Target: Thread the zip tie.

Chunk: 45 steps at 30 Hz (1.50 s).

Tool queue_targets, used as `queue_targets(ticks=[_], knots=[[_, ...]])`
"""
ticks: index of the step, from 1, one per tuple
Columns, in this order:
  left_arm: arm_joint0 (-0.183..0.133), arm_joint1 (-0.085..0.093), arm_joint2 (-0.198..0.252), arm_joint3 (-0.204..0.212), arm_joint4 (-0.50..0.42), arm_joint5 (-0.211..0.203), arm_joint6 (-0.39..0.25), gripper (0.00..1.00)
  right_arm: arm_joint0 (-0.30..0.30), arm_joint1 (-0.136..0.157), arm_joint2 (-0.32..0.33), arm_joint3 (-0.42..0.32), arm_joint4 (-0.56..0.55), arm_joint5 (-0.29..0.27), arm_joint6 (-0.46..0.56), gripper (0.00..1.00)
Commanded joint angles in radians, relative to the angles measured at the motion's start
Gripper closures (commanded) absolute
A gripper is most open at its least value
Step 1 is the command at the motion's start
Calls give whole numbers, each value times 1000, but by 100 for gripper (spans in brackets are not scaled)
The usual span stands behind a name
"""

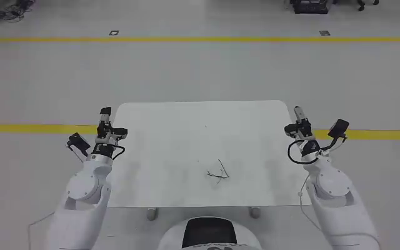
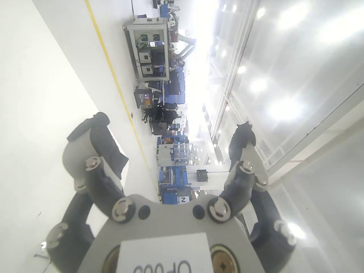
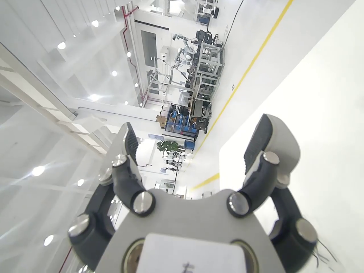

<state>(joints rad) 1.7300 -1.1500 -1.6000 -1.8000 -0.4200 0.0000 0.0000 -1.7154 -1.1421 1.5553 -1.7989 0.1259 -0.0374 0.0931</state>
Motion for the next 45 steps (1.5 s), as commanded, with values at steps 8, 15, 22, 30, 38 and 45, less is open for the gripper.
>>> queue_targets(ticks=[8,15,22,30,38,45], knots=[[0,0,0,0,0,0,0,0,33,9,-61,25,-285,43,143,0],[0,0,0,0,0,0,0,0,39,13,-72,37,-327,14,206,0],[0,0,0,0,0,0,0,0,41,17,-71,34,-387,-1,222,0],[0,0,0,0,0,0,0,0,91,23,-129,17,-565,39,351,0],[0,0,0,0,0,0,0,0,153,26,-184,48,-662,53,487,0],[0,0,0,0,0,0,0,0,153,26,-184,48,-662,53,487,0]])
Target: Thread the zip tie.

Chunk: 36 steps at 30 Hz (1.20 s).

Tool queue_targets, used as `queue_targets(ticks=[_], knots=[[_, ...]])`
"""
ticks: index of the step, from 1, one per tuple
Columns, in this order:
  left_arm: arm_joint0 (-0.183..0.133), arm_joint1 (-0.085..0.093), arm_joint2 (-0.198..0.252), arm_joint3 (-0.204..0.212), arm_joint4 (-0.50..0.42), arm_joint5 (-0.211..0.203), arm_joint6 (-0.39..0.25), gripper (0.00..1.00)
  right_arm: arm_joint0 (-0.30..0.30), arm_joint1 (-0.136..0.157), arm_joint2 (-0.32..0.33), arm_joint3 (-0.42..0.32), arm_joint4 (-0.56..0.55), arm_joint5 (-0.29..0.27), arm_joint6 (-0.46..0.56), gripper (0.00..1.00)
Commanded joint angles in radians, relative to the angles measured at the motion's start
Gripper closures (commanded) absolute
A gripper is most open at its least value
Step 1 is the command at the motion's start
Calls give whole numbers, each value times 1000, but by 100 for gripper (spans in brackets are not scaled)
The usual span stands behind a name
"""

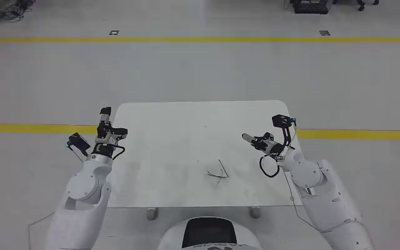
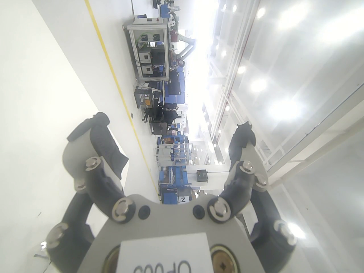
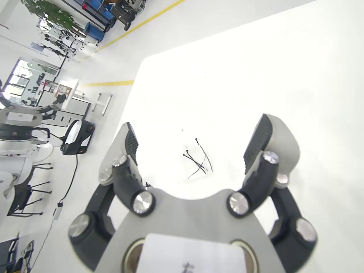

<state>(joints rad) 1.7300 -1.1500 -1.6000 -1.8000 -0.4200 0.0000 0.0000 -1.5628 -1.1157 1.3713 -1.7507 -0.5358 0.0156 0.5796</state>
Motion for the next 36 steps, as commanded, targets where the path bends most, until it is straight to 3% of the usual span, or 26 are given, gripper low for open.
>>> queue_targets(ticks=[1,6,15,22,29,36], knots=[[0,0,0,0,0,0,0,0,0,0,0,0,0,0,0,0],[0,0,0,0,0,0,0,0,7,2,2,2,-18,-14,4,0],[0,0,0,0,0,0,0,0,114,27,23,81,-113,-220,254,0],[0,0,0,0,0,0,0,0,185,35,-12,169,-149,-356,319,0],[0,0,0,0,0,0,0,0,178,61,-88,115,-182,-356,335,0],[0,0,0,0,0,0,0,0,172,65,-92,106,-186,-356,332,0]])
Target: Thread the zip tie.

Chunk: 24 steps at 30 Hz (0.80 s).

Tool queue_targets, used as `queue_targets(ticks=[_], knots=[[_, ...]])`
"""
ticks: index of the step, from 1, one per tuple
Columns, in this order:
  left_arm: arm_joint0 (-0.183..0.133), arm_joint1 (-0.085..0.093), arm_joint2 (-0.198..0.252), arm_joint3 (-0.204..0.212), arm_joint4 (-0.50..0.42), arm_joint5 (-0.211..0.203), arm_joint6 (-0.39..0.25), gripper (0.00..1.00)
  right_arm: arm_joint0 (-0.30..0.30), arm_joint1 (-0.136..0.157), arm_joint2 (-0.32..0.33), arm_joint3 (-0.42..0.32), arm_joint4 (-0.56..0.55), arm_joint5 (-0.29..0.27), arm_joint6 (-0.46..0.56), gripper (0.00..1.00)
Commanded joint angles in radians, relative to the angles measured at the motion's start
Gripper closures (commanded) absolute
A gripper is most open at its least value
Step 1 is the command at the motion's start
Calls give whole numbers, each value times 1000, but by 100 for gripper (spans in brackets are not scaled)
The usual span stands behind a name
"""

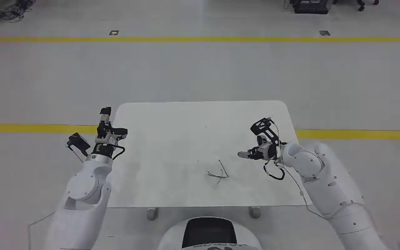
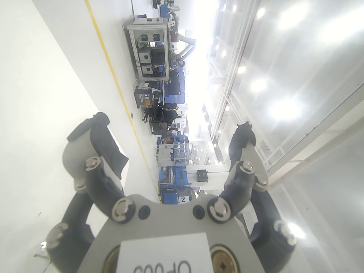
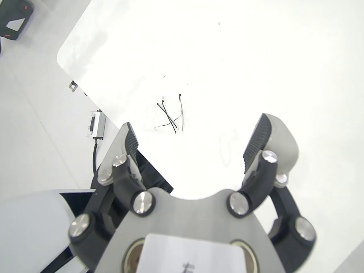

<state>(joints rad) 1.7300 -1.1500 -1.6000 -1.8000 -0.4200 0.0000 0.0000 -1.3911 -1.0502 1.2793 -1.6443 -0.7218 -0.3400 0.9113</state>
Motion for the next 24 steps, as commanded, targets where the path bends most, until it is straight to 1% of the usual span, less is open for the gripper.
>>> queue_targets(ticks=[1,8,9,10,11,12,16,18,20,24], knots=[[0,0,0,0,0,0,0,0,0,0,0,0,0,0,0,0],[0,0,0,0,0,0,0,0,0,0,0,0,0,0,0,0],[0,0,0,0,0,0,0,0,4,0,-14,-16,-27,0,16,0],[0,0,0,0,0,0,0,0,20,-1,-52,-47,-99,17,49,0],[0,0,0,0,0,0,0,0,32,-4,-75,-58,-114,21,60,0],[0,0,0,0,0,0,0,0,49,-6,-98,-61,-126,15,86,0],[0,0,0,0,0,0,0,0,129,-21,-203,-55,-184,14,167,0],[0,0,0,0,0,0,0,0,173,-32,-265,-34,-204,19,208,0],[0,0,0,0,0,0,0,0,208,-45,-319,-13,-208,28,224,0],[0,0,0,0,0,0,0,0,290,-74,-423,62,-202,23,265,0]])
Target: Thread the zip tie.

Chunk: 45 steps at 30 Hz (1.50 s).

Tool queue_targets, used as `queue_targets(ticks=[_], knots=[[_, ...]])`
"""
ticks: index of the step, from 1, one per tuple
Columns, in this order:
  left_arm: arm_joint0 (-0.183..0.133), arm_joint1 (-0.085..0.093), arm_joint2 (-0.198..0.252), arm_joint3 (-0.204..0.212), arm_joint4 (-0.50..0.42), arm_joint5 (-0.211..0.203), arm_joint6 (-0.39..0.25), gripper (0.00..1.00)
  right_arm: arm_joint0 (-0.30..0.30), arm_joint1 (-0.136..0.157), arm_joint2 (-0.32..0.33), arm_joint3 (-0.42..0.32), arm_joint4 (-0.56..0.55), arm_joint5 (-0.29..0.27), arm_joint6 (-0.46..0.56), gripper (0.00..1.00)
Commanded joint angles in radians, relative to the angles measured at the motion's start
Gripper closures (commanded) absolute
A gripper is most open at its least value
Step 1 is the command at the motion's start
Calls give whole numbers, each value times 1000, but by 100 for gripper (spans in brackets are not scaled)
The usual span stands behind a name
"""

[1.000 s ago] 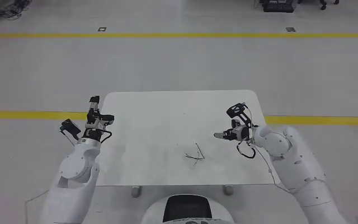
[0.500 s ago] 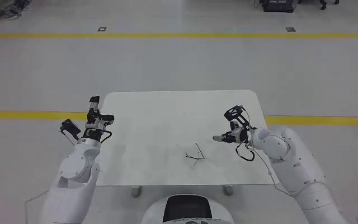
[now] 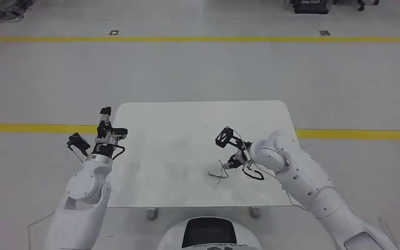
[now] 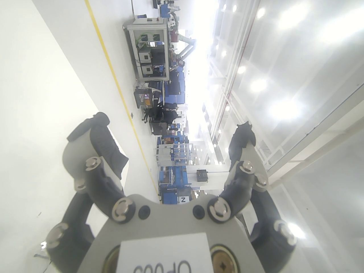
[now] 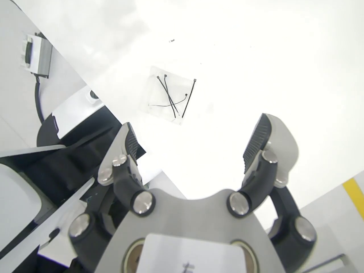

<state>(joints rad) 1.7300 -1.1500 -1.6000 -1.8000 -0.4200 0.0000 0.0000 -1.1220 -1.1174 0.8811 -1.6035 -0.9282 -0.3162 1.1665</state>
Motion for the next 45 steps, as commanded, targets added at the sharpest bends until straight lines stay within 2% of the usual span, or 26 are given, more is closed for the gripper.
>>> queue_targets(ticks=[1,5,18,20,29,45], knots=[[0,0,0,0,0,0,0,0,36,-13,-43,40,11,-3,20,0],[0,0,0,0,0,0,0,0,92,-37,-119,110,38,-24,59,0],[0,0,0,0,0,0,0,0,93,-37,-126,107,29,-24,61,0],[0,0,0,0,0,0,0,0,102,-38,-161,106,-3,-24,54,0],[0,0,0,0,0,0,0,0,184,-61,-296,170,25,-24,45,0],[0,0,0,0,0,0,0,0,188,-61,-301,174,31,-24,45,0]])
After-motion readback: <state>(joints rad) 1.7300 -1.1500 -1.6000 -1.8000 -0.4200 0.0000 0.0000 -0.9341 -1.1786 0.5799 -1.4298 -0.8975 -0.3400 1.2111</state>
